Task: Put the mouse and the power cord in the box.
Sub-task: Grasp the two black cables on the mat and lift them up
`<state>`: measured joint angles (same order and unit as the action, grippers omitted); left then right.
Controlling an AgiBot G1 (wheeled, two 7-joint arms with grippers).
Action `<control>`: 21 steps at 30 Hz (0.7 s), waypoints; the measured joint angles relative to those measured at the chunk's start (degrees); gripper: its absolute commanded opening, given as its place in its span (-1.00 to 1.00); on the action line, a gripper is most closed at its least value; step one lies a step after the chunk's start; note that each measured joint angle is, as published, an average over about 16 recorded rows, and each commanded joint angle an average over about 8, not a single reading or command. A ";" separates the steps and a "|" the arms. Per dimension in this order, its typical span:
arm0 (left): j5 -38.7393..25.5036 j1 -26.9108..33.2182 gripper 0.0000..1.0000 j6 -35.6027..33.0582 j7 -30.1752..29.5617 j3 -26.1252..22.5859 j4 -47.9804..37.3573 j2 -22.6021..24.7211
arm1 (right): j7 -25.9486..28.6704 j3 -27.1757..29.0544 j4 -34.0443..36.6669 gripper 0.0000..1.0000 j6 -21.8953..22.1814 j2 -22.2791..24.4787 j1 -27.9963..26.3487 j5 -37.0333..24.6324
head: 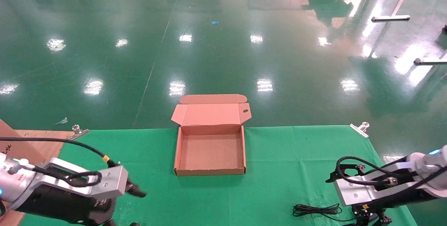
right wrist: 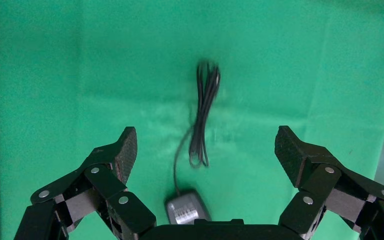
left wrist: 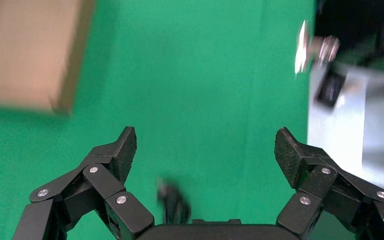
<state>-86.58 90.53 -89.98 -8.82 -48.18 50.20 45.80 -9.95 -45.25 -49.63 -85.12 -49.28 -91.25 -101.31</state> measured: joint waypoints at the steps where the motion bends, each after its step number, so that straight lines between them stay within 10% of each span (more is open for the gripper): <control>1: -1.30 0.53 1.00 0.27 0.47 -1.06 -1.05 0.51 | -1.06 -0.48 1.42 1.00 0.66 -0.85 -0.11 -0.89; 21: -12.78 0.69 1.00 10.43 15.12 -8.67 -29.39 9.68 | -19.38 -3.73 32.34 1.00 15.85 -16.15 0.17 -6.38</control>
<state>-99.36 91.23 -79.55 6.30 -56.84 20.81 55.48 -29.34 -48.98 -17.30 -69.27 -65.43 -91.08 -107.69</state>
